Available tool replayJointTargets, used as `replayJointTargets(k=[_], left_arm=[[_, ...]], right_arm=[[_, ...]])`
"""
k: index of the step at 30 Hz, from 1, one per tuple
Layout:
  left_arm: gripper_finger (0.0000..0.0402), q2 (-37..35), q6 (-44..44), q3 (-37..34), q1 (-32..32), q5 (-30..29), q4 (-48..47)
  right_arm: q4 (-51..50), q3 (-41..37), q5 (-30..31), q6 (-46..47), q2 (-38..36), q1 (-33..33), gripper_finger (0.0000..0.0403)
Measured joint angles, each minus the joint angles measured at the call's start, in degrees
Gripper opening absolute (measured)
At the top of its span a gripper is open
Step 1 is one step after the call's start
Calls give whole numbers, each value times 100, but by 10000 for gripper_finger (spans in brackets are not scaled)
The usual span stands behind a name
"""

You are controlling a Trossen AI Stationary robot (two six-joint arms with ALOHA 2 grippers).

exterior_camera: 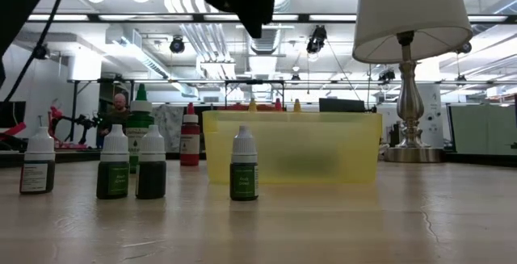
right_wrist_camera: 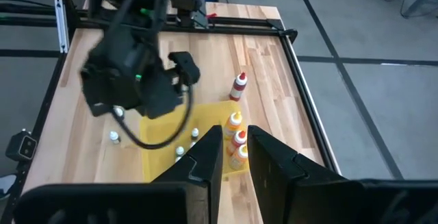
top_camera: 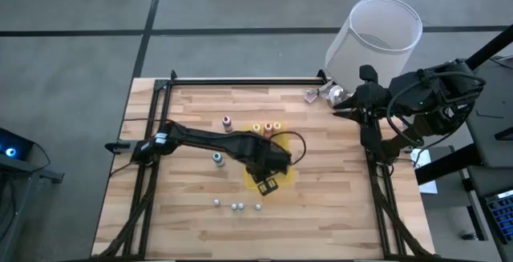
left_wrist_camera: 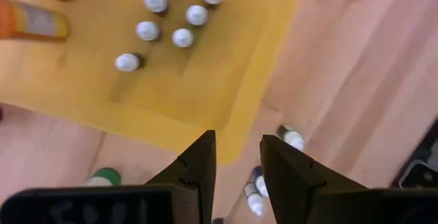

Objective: Pick & Place food coloring
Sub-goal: Put the large green food coloring bottle into the bin

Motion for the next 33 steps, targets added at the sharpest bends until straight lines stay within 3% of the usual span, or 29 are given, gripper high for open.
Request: replayJointTargets(k=[9, 15, 23, 33], left_arm=[[87, -188, 496, -2, -520, -41, -249], [87, -366, 624, -3, -942, -478, -636], [87, -698, 557, -130, -1325, -614, -633], [88, -1610, -165, -1324, -1566, -643, -488]], right_arm=[[1, -30, 2, 20, 31, 0, 59], [0, -42, 4, 109, 28, 0, 59], [4, -119, 4, 125, 26, 0, 59], [1, -441, 6, 129, 26, 0, 59]])
